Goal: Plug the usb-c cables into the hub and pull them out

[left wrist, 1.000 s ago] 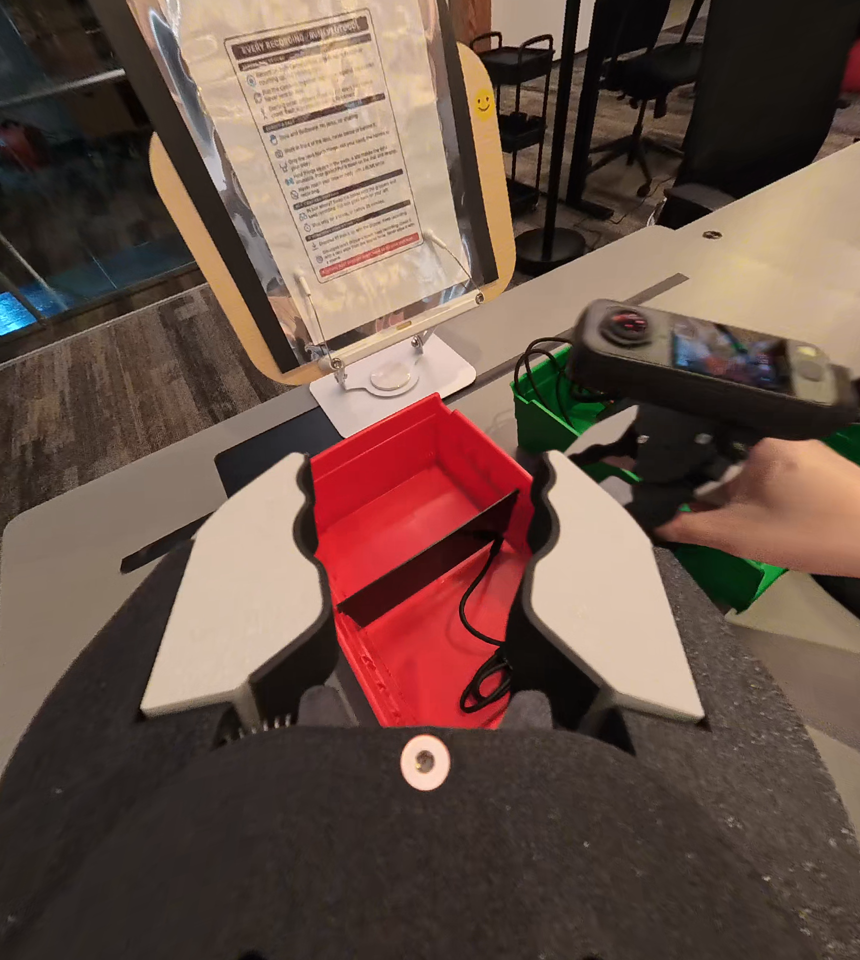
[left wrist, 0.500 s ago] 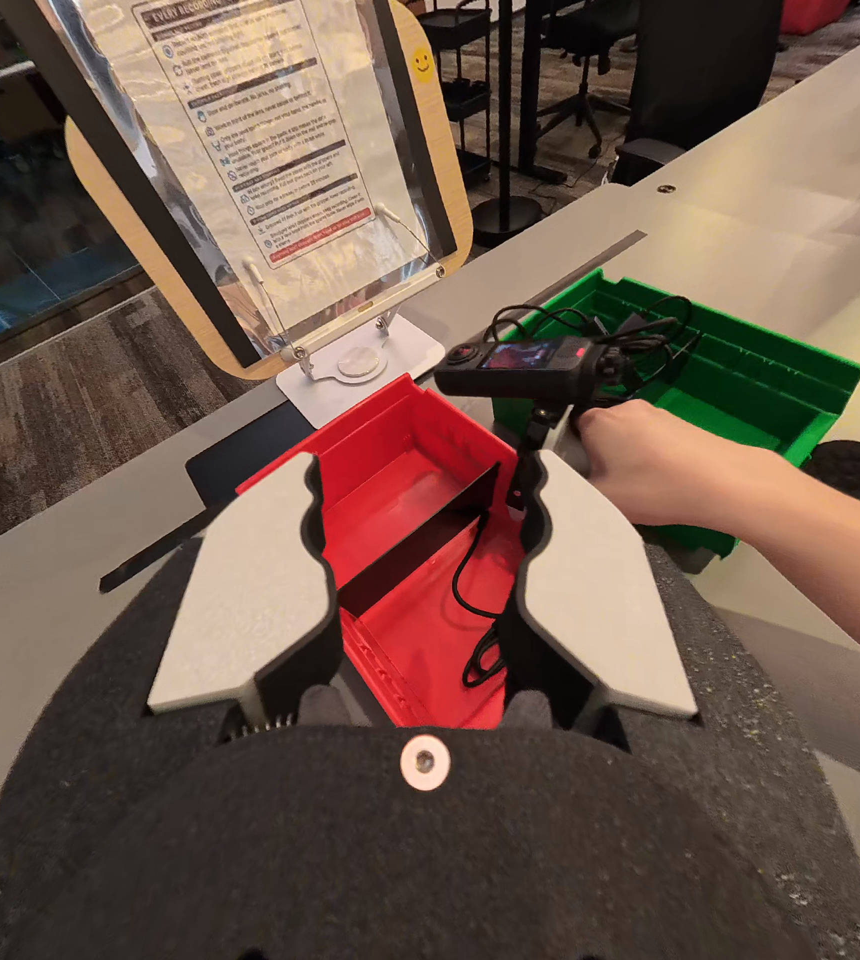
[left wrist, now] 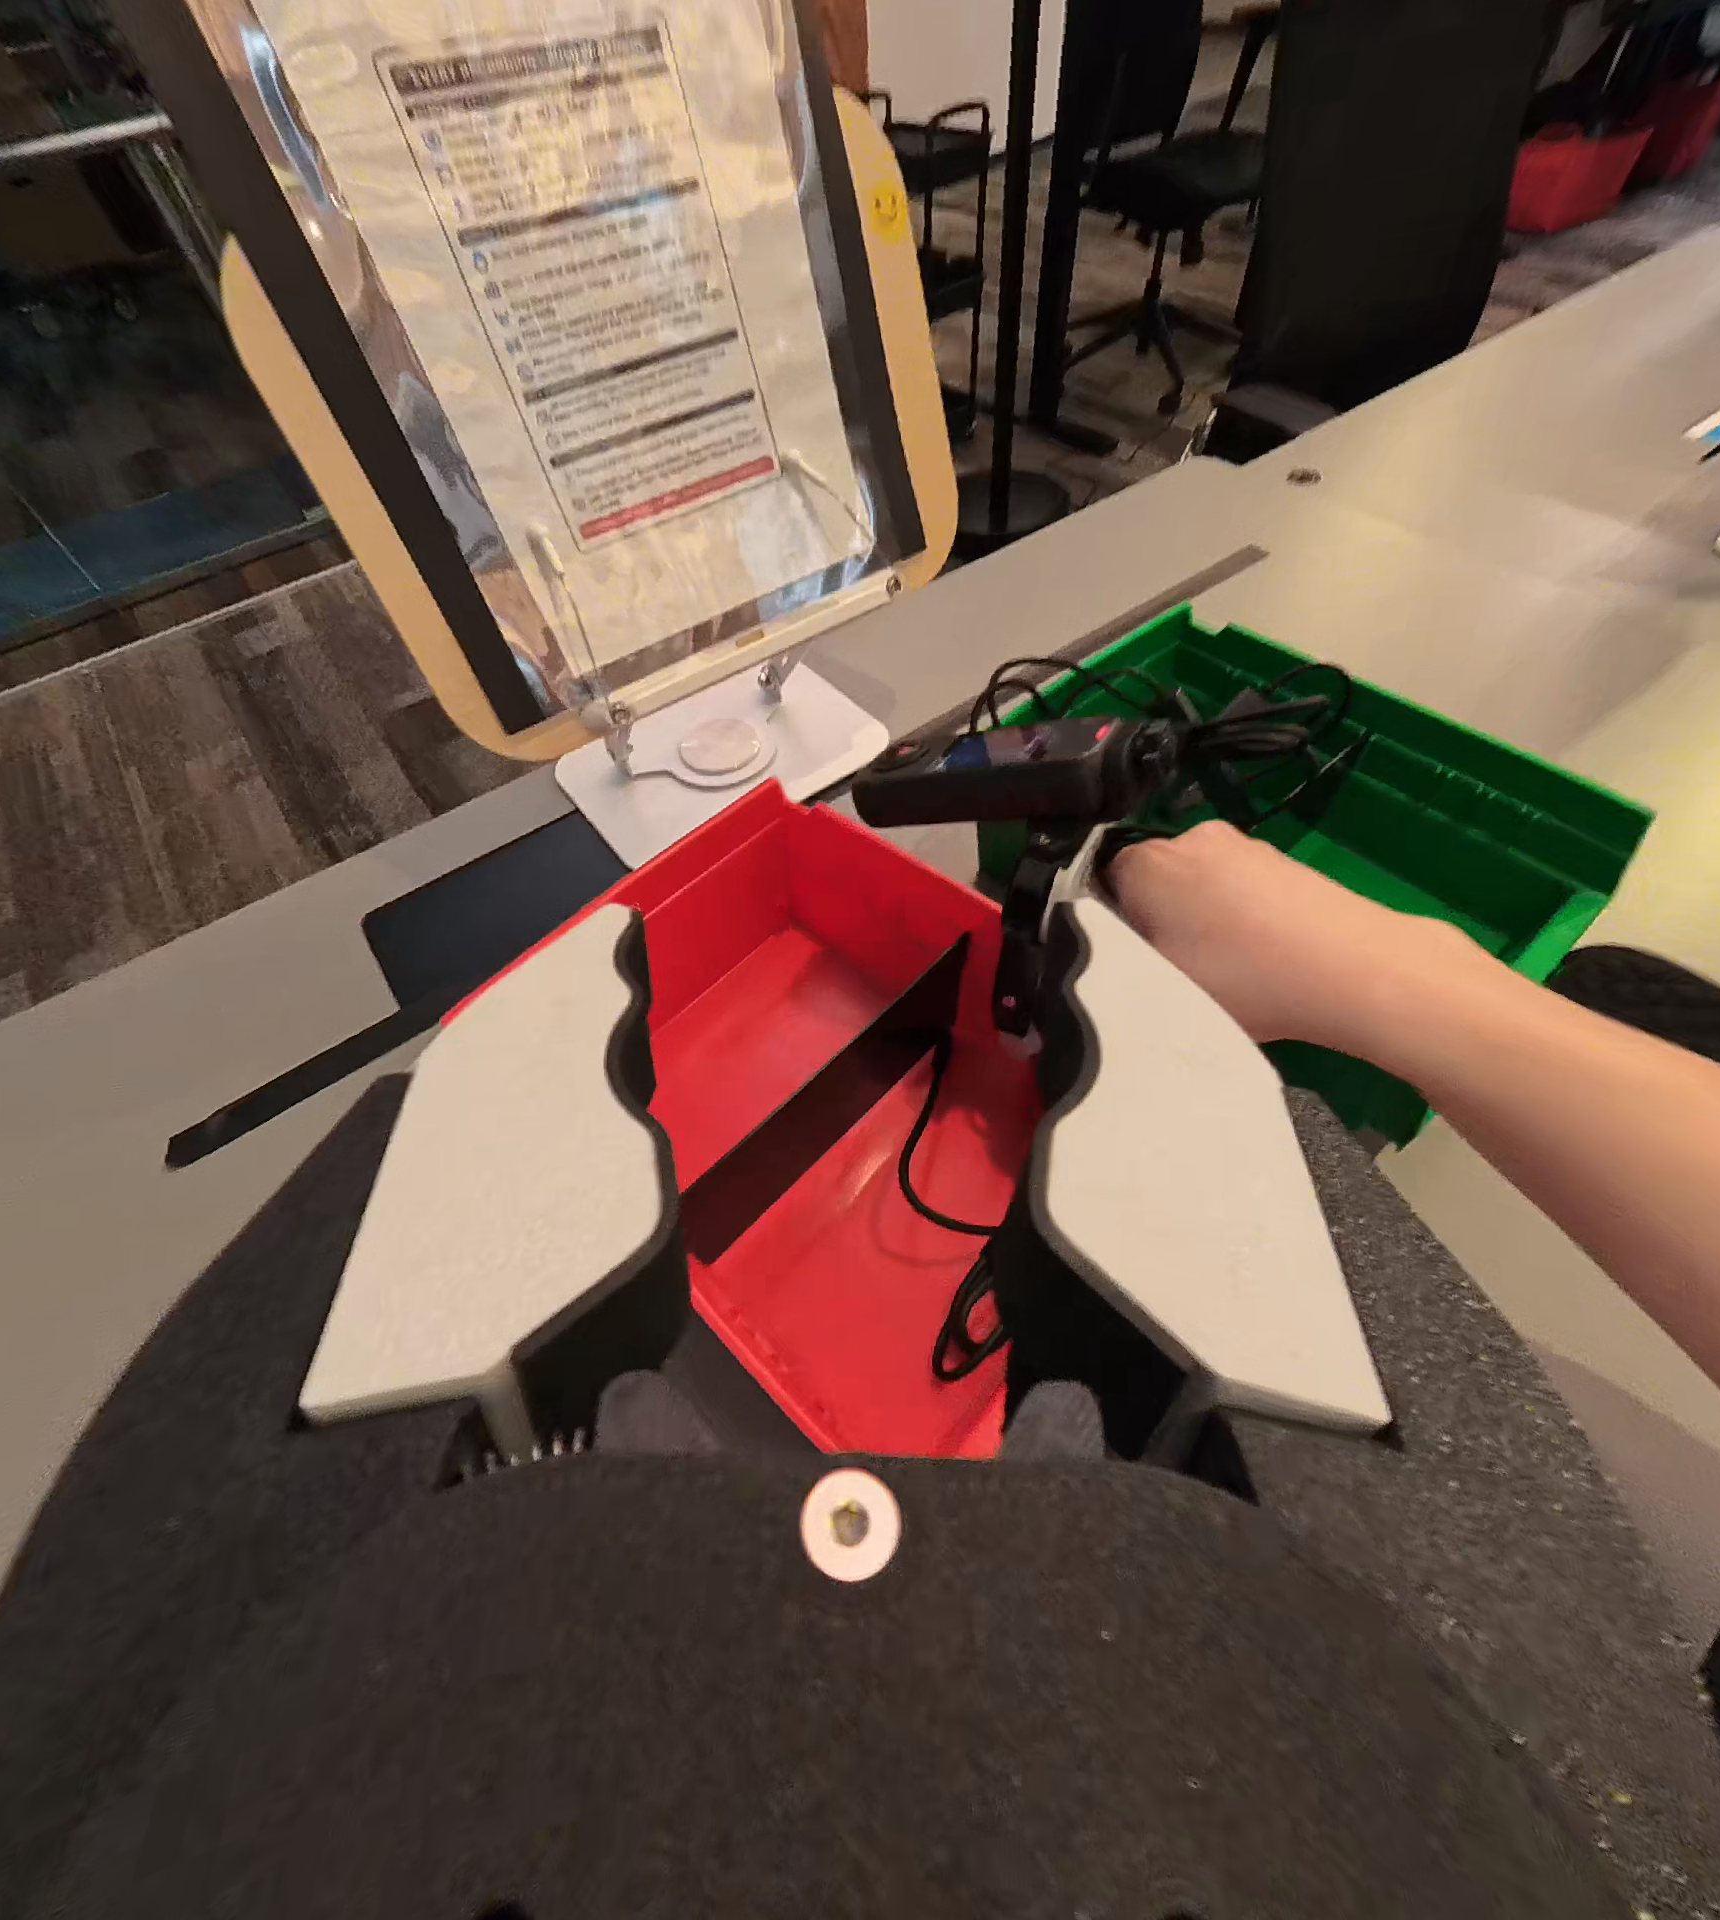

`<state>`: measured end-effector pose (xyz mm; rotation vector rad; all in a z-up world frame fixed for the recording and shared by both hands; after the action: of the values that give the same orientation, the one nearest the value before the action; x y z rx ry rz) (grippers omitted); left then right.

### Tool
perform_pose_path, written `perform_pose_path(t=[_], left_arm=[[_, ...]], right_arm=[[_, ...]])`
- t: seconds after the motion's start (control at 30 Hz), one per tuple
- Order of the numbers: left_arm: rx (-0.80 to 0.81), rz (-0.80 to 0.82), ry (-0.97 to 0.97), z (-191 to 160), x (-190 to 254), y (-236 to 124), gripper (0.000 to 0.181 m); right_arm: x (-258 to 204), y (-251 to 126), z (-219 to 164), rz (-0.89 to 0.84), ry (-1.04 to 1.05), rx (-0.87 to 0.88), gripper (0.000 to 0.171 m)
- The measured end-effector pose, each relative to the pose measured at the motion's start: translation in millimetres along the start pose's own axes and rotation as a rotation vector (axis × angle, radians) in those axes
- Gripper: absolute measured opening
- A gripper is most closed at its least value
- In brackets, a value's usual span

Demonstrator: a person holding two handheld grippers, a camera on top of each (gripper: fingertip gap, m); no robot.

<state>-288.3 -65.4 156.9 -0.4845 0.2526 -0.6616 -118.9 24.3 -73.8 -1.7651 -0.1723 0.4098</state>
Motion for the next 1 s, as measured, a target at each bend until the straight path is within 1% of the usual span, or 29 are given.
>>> perform_pose_path(t=[0.17,0.27,0.37,0.47,0.53,0.6,0.7,0.77,0.87,0.93,1.0], left_arm=[[0.117,-0.074,-0.007,4,6,-20,0.082],[0.231,-0.131,-0.034,7,12,-40,0.087],[0.406,-0.184,-0.072,10,16,-67,0.088],[0.606,-0.231,-0.124,13,18,-98,0.090],[0.650,-0.242,-0.126,11,20,-110,0.093],[0.624,-0.240,-0.119,9,22,-109,0.096],[0.539,-0.243,-0.104,11,25,-90,0.104],[0.458,-0.269,-0.104,16,27,-65,0.104],[0.259,-0.331,-0.117,19,32,-6,0.104],[0.083,-0.368,-0.128,16,37,44,0.102],[-0.062,-0.398,-0.146,10,44,96,0.097]], right_arm=[[-2,-15,3,0.012,-0.065,0.049,0.007],[-1,-38,0,0.050,-0.088,0.058,0.007],[3,-78,-9,0.064,-0.106,0.089,0.006],[18,-133,-26,0.058,-0.099,0.145,0.006],[40,-171,-46,0.040,-0.056,0.201,0.007],[73,-204,-72,0.011,0.018,0.276,0.007],[136,-235,-123,-0.018,0.166,0.352,0.007],[179,-239,-165,-0.018,0.271,0.353,0.006],[240,-226,-227,0.000,0.443,0.316,0.007],[276,-207,-266,0.015,0.542,0.275,0.005],[306,-181,-301,0.045,0.628,0.218,0.007]])
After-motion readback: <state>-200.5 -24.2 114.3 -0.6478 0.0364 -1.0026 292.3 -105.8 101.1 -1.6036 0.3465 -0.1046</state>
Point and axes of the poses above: each gripper's, where its closed fingertips meet, y out along the fingers, z out of its top, x = y × z across the jaws, the point moved 6 cm from there along -y, back along the fingers, and after that the axes turned 10 degrees about -x, right-handed, at the moved point
